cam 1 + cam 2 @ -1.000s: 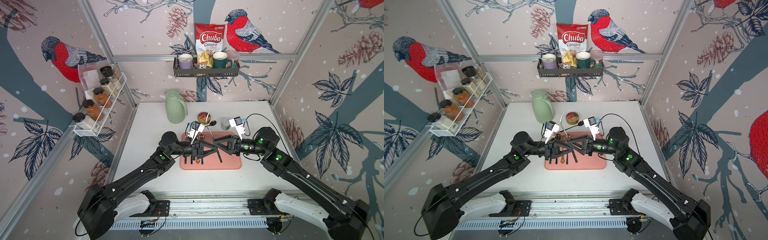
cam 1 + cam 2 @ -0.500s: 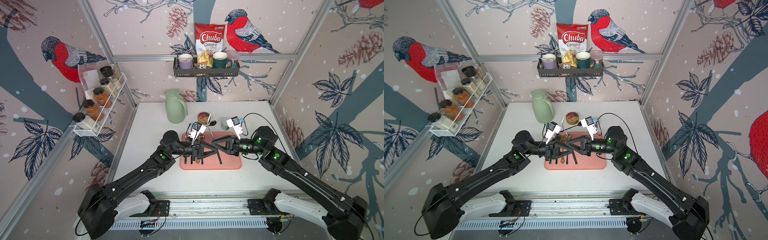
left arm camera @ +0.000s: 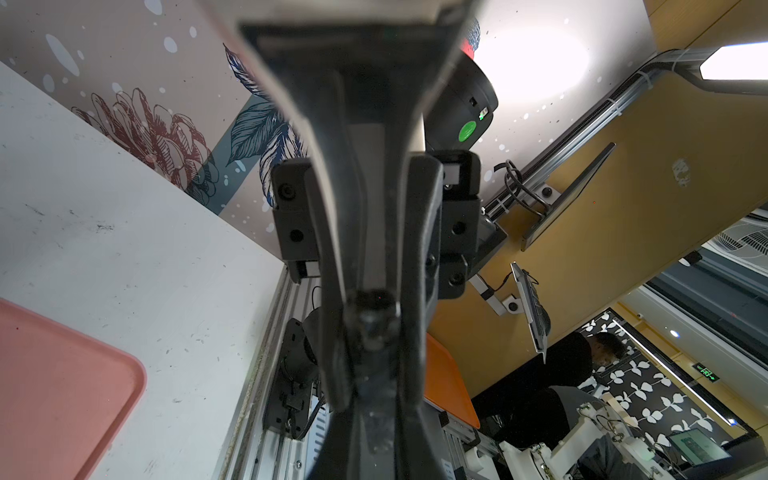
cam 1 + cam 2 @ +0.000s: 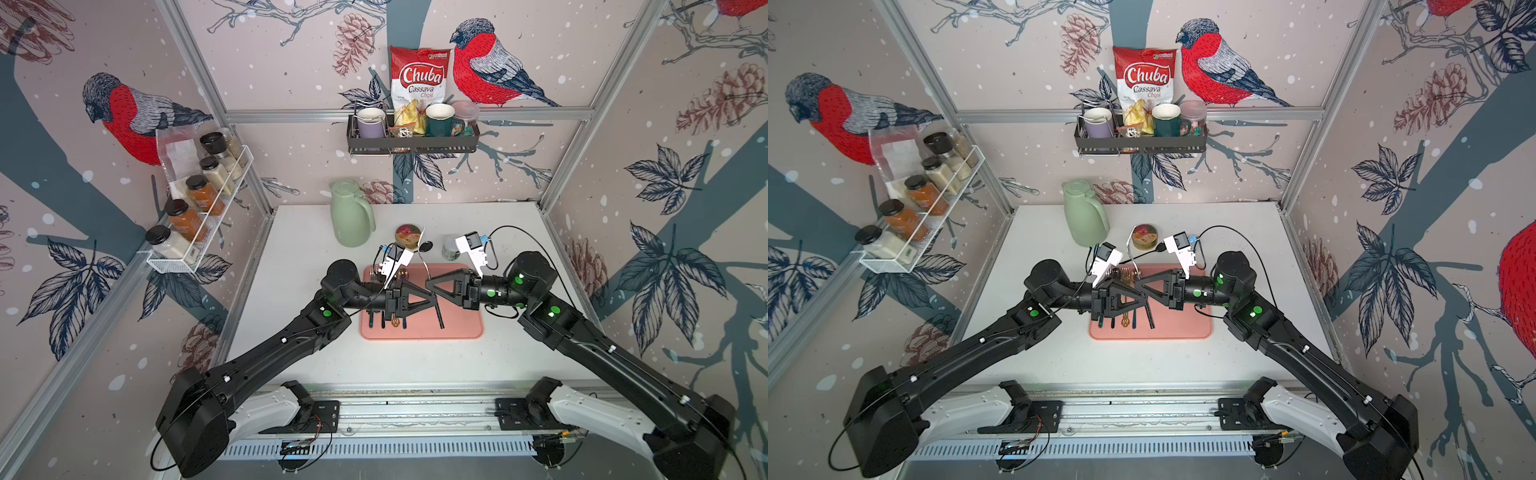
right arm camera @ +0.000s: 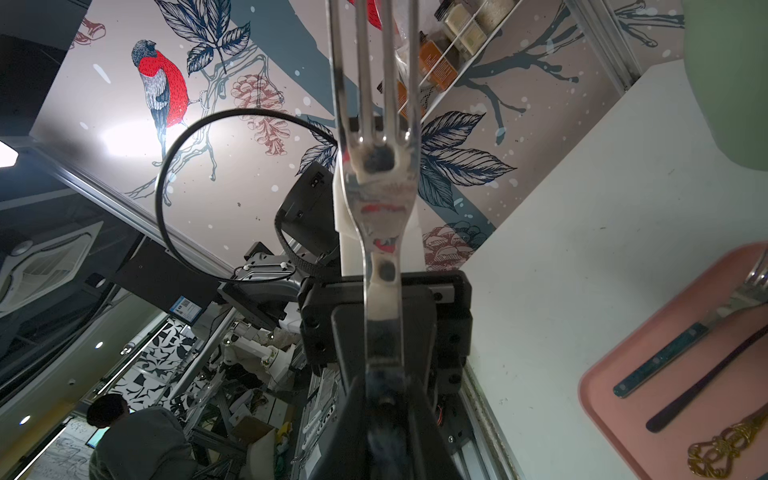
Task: Set the spoon and fork side by side
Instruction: Place the fork on the tray.
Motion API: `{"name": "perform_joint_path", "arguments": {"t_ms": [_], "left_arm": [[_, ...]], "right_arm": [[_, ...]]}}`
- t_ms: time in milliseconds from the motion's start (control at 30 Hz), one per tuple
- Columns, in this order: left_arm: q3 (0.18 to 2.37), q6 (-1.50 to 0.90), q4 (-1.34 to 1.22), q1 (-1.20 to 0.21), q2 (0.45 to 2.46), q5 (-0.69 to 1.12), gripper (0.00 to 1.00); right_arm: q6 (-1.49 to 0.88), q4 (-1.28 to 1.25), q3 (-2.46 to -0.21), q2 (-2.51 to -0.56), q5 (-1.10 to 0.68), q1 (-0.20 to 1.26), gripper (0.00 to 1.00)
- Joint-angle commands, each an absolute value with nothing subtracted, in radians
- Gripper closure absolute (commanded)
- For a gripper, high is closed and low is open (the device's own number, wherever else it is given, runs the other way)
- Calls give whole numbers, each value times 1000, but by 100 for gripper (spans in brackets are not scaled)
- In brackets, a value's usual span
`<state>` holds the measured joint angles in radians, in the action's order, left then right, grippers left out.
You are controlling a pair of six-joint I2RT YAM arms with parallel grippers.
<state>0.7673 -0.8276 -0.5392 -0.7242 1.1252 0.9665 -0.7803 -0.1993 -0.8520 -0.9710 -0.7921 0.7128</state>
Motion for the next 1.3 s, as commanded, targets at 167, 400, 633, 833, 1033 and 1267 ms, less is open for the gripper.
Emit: {"name": "perform_joint_path", "arguments": {"t_ms": [167, 400, 633, 833, 1033, 1267], "left_arm": [[775, -670, -334, -716, 1069, 859, 36], [743, -655, -207, -580, 955, 728, 21], [781, -523, 126, -543, 830, 465, 22], [775, -511, 148, -543, 813, 491, 23], [776, -498, 166, -543, 795, 485, 24], [776, -479, 204, -543, 778, 462, 24]], "right_arm": [[-730, -74, -884, -914, -720, 699, 98], [-653, 142, -916, -882, -537, 681, 100], [-712, 572, -1074, -1069, 25, 697, 100], [-806, 755, -1226, -1332, 255, 786, 100], [-865, 808, -1338, -1573, 311, 839, 100], [-826, 777, -1432, -1777, 268, 874, 99]]}}
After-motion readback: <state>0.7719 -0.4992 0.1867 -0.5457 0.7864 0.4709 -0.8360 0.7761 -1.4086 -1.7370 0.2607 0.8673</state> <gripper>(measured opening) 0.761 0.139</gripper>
